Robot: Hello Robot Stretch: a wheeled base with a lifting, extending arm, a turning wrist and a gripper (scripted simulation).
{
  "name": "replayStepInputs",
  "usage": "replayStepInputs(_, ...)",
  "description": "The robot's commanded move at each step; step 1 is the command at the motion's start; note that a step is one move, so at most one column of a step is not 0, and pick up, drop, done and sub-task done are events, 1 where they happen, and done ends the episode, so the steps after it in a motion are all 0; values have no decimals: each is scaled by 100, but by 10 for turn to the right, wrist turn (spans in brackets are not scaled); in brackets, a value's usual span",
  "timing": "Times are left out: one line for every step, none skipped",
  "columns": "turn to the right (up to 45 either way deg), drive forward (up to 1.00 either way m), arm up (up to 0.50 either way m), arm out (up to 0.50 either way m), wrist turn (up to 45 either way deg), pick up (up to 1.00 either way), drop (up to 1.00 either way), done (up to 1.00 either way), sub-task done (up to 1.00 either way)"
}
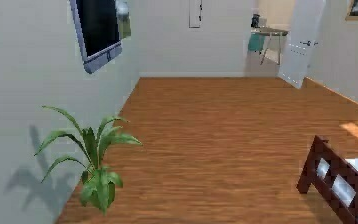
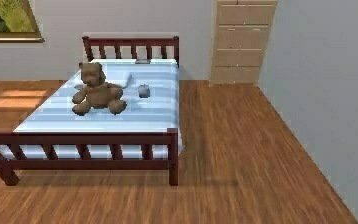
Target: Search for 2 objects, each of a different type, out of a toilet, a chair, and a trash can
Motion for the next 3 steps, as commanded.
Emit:
replayStepInputs(-450,0,0,0,0,0,0,0,0)
replayStepInputs(-450,0,0,0,0,0,0,0,0)
replayStepInputs(0,100,0,0,0,0,0,0,0)
